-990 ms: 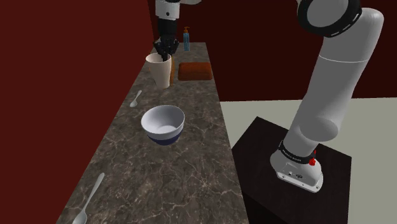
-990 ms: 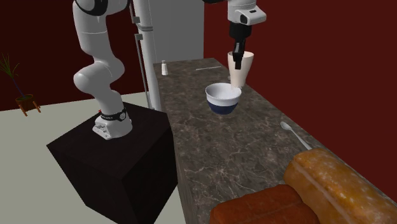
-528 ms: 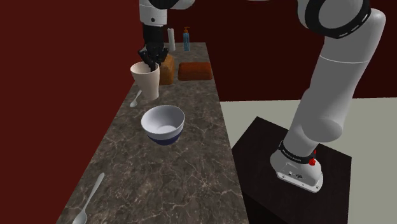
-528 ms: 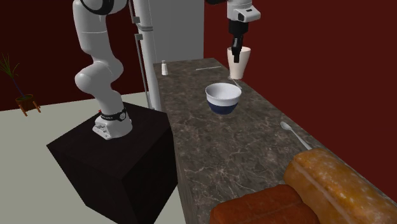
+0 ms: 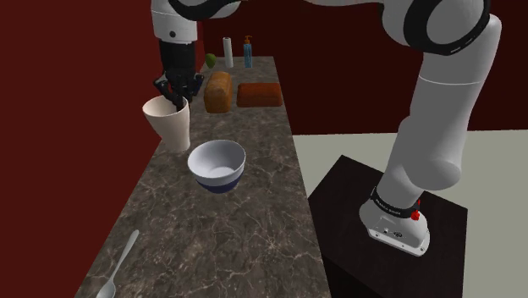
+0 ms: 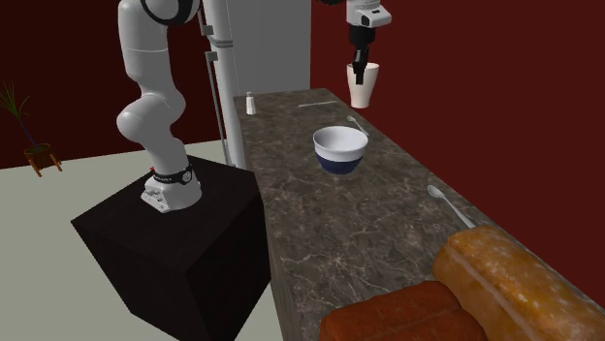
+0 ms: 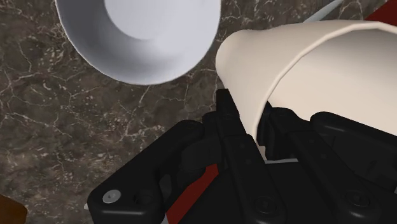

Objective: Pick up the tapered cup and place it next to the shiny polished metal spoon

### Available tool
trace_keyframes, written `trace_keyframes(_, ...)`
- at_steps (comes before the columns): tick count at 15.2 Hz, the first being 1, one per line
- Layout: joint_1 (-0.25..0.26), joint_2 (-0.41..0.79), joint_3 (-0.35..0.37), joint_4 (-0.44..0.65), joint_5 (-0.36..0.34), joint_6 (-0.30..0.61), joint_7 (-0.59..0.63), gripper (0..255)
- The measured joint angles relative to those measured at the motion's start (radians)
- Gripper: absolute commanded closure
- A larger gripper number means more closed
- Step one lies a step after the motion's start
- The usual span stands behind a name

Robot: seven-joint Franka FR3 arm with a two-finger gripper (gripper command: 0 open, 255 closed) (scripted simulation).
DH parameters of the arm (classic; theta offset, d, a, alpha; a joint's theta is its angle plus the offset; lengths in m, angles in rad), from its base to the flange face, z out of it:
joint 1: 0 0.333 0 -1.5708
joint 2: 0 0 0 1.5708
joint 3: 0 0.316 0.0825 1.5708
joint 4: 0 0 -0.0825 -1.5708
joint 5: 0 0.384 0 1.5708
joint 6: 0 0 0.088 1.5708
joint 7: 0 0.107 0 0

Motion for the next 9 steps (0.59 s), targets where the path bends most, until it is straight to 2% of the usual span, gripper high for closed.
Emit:
trace_keyframes(5, 0.074, 0.049, 0.041, 0.056, -0.034, 0.002, 0.117, 255)
trace_keyframes(9, 0.142, 0.120, 0.069, 0.162, -0.072, -0.028, 0.211, 255)
